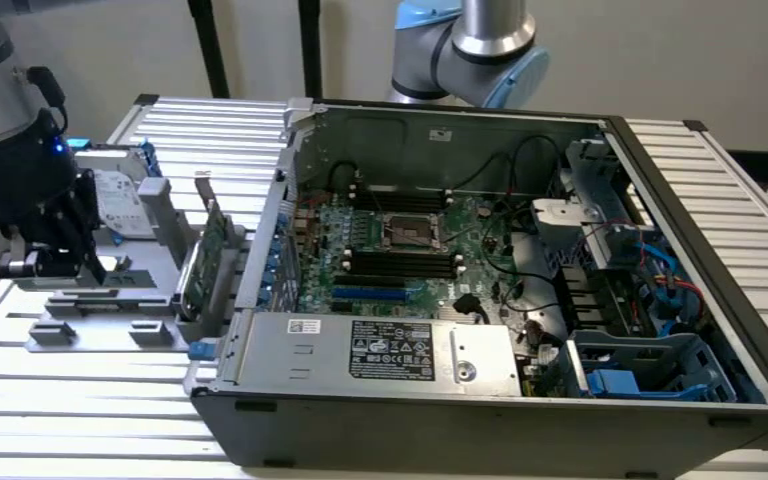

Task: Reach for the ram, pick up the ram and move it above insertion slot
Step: 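Pick up the ram and move it above insertion slot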

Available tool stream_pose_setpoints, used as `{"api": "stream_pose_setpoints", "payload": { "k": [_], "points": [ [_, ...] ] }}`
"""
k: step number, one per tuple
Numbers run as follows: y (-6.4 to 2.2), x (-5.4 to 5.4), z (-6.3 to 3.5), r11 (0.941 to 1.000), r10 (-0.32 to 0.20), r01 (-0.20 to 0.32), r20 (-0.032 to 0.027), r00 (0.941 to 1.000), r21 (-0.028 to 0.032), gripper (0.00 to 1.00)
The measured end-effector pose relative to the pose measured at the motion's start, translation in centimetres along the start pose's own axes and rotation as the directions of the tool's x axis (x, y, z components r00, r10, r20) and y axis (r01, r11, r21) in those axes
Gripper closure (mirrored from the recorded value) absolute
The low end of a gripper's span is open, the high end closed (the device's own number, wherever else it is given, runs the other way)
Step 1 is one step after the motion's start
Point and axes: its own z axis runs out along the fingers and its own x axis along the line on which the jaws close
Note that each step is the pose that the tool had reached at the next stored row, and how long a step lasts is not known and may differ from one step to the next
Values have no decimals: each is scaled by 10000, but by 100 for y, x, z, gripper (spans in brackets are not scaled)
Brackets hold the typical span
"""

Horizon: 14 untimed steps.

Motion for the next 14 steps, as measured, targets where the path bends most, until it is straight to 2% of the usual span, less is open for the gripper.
{"api": "stream_pose_setpoints", "payload": {
  "k": [8,14],
  "points": [
    [-328,67,-370,10000,-17,17,76,10000,-29,86],
    [-598,100,-652,10000,-32,33,118,9999,-91,86]
  ]
}}
